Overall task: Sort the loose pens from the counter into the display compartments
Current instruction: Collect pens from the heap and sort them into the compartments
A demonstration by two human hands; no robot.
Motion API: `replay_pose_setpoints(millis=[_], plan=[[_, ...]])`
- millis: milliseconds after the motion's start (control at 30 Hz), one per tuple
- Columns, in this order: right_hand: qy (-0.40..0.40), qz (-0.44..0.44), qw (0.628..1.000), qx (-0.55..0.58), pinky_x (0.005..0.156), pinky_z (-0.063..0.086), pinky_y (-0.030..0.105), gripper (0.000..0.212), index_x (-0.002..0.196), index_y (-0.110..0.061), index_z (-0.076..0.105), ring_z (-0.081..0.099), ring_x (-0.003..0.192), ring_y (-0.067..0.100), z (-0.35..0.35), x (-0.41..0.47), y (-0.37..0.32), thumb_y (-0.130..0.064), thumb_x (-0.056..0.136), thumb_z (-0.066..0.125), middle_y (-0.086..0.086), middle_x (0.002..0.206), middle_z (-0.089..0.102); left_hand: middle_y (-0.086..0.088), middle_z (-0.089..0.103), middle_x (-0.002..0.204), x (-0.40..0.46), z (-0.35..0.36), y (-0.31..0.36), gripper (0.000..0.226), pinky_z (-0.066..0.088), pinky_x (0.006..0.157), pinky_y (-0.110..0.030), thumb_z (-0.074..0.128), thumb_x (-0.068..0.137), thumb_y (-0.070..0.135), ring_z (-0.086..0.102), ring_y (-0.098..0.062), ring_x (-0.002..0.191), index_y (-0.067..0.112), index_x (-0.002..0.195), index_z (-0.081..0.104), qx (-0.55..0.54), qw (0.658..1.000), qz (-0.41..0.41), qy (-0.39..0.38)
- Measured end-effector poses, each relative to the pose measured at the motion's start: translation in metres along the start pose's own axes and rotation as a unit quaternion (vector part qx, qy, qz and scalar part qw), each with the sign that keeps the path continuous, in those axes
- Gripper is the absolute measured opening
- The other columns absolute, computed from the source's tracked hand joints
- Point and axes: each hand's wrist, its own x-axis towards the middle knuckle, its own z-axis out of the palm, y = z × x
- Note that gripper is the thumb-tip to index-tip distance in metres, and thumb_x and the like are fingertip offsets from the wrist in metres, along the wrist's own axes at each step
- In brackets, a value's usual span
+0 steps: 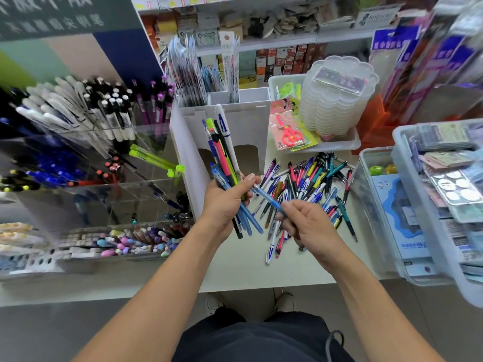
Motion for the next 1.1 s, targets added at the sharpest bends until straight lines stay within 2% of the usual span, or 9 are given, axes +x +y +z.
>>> replay_pose_setpoints(millis=[100, 200, 300, 500, 600, 667, 800, 967, 1100], plan=[[0.005, 0.013, 1.000, 0.003, 0.042, 0.030, 0.013, 0.045, 0.082, -0.008, 0.068, 0.031, 0.043, 0.007, 0.004, -0.004, -0.005, -0.034, 0.107, 0.042, -0.002, 0.052, 0.039, -0.005, 0.078, 0.087, -0.005, -0.001, 0.004, 0.008, 0.051, 0.064, -0.027, 0.072, 0.091, 0.012, 0.061, -0.011, 0.065, 0.014, 0.086, 0.067, 0.019, 1.000, 0.008, -0.003], [0.024, -0.064, 0.996, -0.061, 0.045, 0.041, 0.017, 0.014, 0.090, -0.013, 0.069, 0.045, 0.044, 0.010, 0.007, -0.006, -0.011, -0.026, 0.094, 0.068, -0.001, 0.054, 0.050, -0.006, 0.078, 0.087, -0.009, -0.008, 0.003, 0.008, 0.052, 0.063, -0.029, 0.073, 0.092, 0.018, 0.066, -0.011, 0.067, 0.011, 0.088, 0.071, 0.090, 0.995, 0.040, -0.002], [0.067, -0.141, 0.972, -0.176, 0.060, 0.055, 0.025, 0.011, 0.084, -0.023, 0.072, 0.064, 0.065, 0.015, 0.003, -0.004, -0.017, -0.020, 0.082, 0.082, -0.001, 0.071, 0.067, -0.009, 0.078, 0.088, -0.018, -0.016, 0.004, 0.010, 0.051, 0.064, -0.031, 0.074, 0.091, 0.020, 0.067, -0.013, 0.067, 0.011, 0.089, 0.072, 0.102, 0.994, 0.049, 0.005], [-0.018, -0.110, 0.983, -0.143, 0.049, 0.037, 0.016, 0.042, 0.077, -0.012, 0.078, 0.040, 0.043, 0.003, 0.012, -0.002, -0.034, -0.034, 0.103, 0.052, -0.009, 0.045, 0.045, -0.010, 0.078, 0.090, -0.037, -0.032, 0.020, 0.028, 0.050, 0.061, -0.025, 0.071, 0.091, 0.010, 0.066, -0.015, 0.069, 0.022, 0.066, 0.076, 0.053, 0.997, 0.057, -0.018], [-0.069, -0.118, 0.983, -0.127, 0.049, 0.043, 0.025, 0.016, 0.088, -0.016, 0.074, 0.048, 0.046, 0.016, 0.015, -0.003, -0.041, -0.032, 0.088, 0.071, 0.000, 0.053, 0.055, -0.012, 0.078, 0.091, -0.045, -0.041, 0.026, 0.018, 0.050, 0.061, -0.027, 0.072, 0.090, 0.008, 0.068, -0.014, 0.067, 0.020, 0.076, 0.070, 0.058, 0.996, 0.062, -0.033], [-0.060, -0.144, 0.974, -0.164, 0.055, 0.051, 0.035, 0.018, 0.086, -0.019, 0.071, 0.061, 0.057, 0.030, 0.018, -0.003, -0.045, -0.026, 0.077, 0.085, 0.009, 0.063, 0.067, -0.013, 0.078, 0.091, -0.048, -0.050, 0.027, 0.021, 0.050, 0.061, -0.029, 0.073, 0.089, 0.009, 0.067, -0.013, 0.065, 0.021, 0.071, 0.074, 0.079, 0.993, 0.075, -0.035], [-0.066, -0.177, 0.966, -0.179, 0.054, 0.051, 0.035, 0.014, 0.076, -0.017, 0.074, 0.063, 0.055, 0.025, 0.035, -0.001, -0.055, -0.027, 0.085, 0.079, 0.005, 0.064, 0.071, -0.020, 0.076, 0.088, -0.055, -0.071, 0.032, 0.016, 0.050, 0.059, -0.028, 0.076, 0.087, 0.011, 0.066, -0.014, 0.065, 0.020, 0.074, 0.078, 0.091, 0.990, 0.103, -0.020], [-0.140, -0.140, 0.957, -0.210, 0.049, 0.032, 0.023, 0.044, 0.072, -0.010, 0.073, 0.037, 0.043, 0.012, 0.068, 0.002, -0.064, -0.038, 0.101, 0.054, 0.002, 0.047, 0.050, -0.016, 0.077, 0.086, -0.062, -0.097, 0.037, 0.021, 0.052, 0.059, -0.029, 0.075, 0.084, 0.003, 0.065, -0.016, 0.062, 0.020, 0.078, 0.065, 0.026, 0.992, 0.126, 0.014], [-0.139, -0.207, 0.915, -0.317, 0.050, 0.035, 0.022, 0.028, 0.083, -0.027, 0.068, 0.042, 0.052, 0.007, 0.090, 0.004, -0.065, -0.054, 0.078, 0.073, -0.009, 0.060, 0.052, -0.011, 0.075, 0.078, -0.069, -0.120, 0.028, 0.020, 0.050, 0.054, -0.024, 0.077, 0.082, 0.001, 0.065, -0.016, 0.061, 0.017, 0.079, 0.065, -0.015, 0.992, 0.113, 0.057]])
